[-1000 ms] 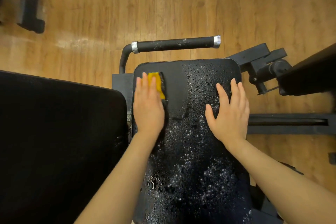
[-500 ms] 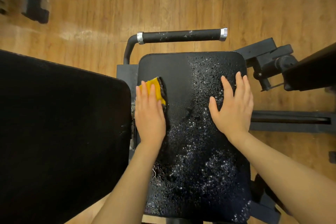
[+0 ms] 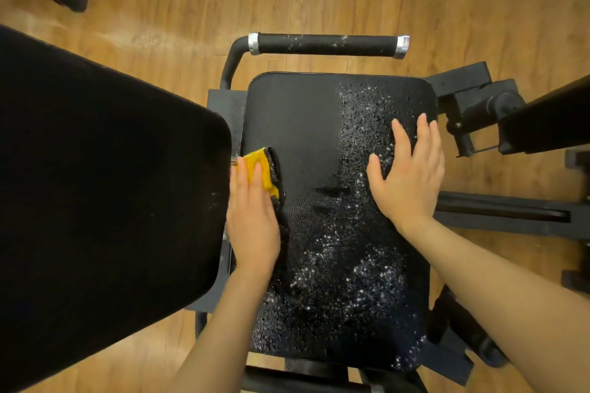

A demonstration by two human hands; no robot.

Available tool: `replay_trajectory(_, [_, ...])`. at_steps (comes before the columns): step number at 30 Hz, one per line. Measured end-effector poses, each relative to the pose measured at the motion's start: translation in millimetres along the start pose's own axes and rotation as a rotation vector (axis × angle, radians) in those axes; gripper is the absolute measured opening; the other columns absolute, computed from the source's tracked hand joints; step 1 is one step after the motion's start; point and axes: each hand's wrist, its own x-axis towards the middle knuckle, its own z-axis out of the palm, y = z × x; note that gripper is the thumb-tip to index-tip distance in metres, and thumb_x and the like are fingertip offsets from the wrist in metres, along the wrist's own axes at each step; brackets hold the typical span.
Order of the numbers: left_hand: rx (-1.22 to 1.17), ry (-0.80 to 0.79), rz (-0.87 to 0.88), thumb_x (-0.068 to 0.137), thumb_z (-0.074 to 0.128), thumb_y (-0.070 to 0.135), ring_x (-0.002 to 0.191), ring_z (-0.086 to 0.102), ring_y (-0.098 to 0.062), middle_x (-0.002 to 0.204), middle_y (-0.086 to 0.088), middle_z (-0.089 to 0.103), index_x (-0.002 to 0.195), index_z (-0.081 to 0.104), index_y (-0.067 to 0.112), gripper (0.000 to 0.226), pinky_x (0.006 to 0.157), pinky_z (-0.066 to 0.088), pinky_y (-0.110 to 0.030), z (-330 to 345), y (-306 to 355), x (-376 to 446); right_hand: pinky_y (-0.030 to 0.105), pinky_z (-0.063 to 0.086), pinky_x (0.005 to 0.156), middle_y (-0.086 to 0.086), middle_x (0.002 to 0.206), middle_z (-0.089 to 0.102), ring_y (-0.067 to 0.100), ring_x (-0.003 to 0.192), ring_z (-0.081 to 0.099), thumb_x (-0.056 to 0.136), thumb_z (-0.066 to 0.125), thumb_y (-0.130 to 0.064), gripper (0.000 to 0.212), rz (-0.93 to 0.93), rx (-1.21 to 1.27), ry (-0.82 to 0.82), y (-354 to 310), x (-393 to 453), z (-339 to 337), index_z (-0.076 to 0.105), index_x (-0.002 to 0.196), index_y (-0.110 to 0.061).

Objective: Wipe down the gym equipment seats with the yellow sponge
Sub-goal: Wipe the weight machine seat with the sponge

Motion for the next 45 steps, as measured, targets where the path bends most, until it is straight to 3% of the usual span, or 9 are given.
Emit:
replay_trajectory(5, [0.005, -0.007, 0.024, 0.101, 0.027, 0.028, 0.148, 0.007, -0.029, 0.158, -0.012, 0.016, 0.147, 0.033, 0.011, 0.049, 0.118, 0.016, -0.039, 11, 9, -27, 0.049, 0.020, 0.115, 0.012, 0.157, 0.017, 0.029, 0.146, 0.010, 0.090, 0.041, -0.046, 0.061, -0.001, -0.006, 0.000, 0, 0, -1, 0.031, 0.145, -0.023])
replay_trajectory(11, [0.063, -0.004, 0.106, 0.098, 0.039, 0.026, 0.145, 0.015, -0.038, 0.156, -0.016, 0.023, 0.143, 0.040, 0.016, 0.046, 0.113, 0.028, -0.046, 26, 48, 5, 0.049, 0.021, 0.115, 0.012, 0.157, 0.018, 0.029, 0.146, 0.010, 0.090, 0.040, -0.047, 0.060, -0.005, -0.005, 0.004, 0, 0, 0, 0.031, 0.145, -0.023])
replay_trajectory(15, [0.063, -0.025, 0.153, 0.098, 0.042, 0.024, 0.146, 0.015, -0.035, 0.156, -0.015, 0.023, 0.144, 0.039, 0.015, 0.047, 0.114, 0.027, -0.043, 28, 55, 10, 0.048, 0.021, 0.115, 0.012, 0.157, 0.018, 0.029, 0.146, 0.011, 0.090, 0.040, -0.047, 0.060, -0.003, -0.020, 0.007, 0, 0, 0, 0.031, 0.145, -0.023])
replay_trajectory(21, [0.104, -0.122, 0.280, 0.097, 0.040, 0.026, 0.146, 0.016, -0.031, 0.156, -0.012, 0.025, 0.144, 0.039, 0.016, 0.047, 0.115, 0.020, -0.040, 29, 37, -58, 0.048, 0.021, 0.115, 0.012, 0.157, 0.018, 0.029, 0.146, 0.011, 0.089, 0.040, -0.048, 0.061, 0.000, -0.016, 0.005, 0, 0, 0, 0.032, 0.145, -0.024])
replay_trajectory(27, [0.092, -0.129, 0.327, 0.095, 0.050, 0.021, 0.145, 0.018, -0.034, 0.156, -0.012, 0.025, 0.142, 0.041, 0.016, 0.048, 0.114, 0.026, -0.043, 36, 57, -15, 0.047, 0.021, 0.114, 0.011, 0.157, 0.019, 0.028, 0.146, 0.011, 0.090, 0.040, -0.048, 0.061, -0.005, -0.006, 0.007, 0, -1, 0, 0.032, 0.145, -0.023])
replay_trajectory(33, [0.012, -0.199, 0.482, 0.099, 0.032, 0.038, 0.148, 0.007, -0.026, 0.160, -0.007, 0.012, 0.149, 0.026, 0.023, 0.053, 0.115, 0.019, -0.038, 20, 54, 7, 0.050, 0.023, 0.114, 0.011, 0.157, 0.018, 0.028, 0.146, 0.012, 0.091, 0.040, -0.049, 0.061, -0.013, 0.007, -0.010, 3, 0, -1, 0.032, 0.145, -0.023])
replay_trajectory(35, [-0.063, -0.202, 0.432, 0.098, 0.031, 0.042, 0.148, 0.004, -0.020, 0.161, -0.002, 0.010, 0.150, 0.020, 0.024, 0.056, 0.114, 0.017, -0.036, 6, 42, 9, 0.053, 0.018, 0.115, 0.011, 0.158, 0.016, 0.027, 0.146, 0.009, 0.091, 0.040, -0.050, 0.062, -0.020, 0.026, -0.047, 4, 1, -4, 0.031, 0.146, -0.025])
replay_trajectory(38, [-0.128, -0.159, 0.247, 0.097, 0.031, 0.040, 0.148, 0.006, -0.016, 0.160, -0.002, 0.015, 0.149, 0.027, 0.017, 0.057, 0.115, 0.019, -0.036, -12, 27, 20, 0.056, 0.005, 0.115, 0.009, 0.158, 0.013, 0.024, 0.147, 0.005, 0.092, 0.038, -0.049, 0.061, -0.023, 0.080, -0.089, 4, -2, -14, 0.027, 0.147, -0.026])
replay_trajectory(45, [-0.114, -0.141, 0.136, 0.099, 0.042, 0.027, 0.148, 0.009, -0.015, 0.159, -0.003, 0.019, 0.148, 0.029, 0.011, 0.053, 0.118, 0.018, -0.034, -27, 25, 41, 0.049, 0.012, 0.118, 0.005, 0.156, 0.024, 0.021, 0.146, 0.014, 0.095, 0.038, -0.038, 0.050, -0.299, 0.111, -0.095, -35, -50, -23, 0.038, 0.142, -0.019])
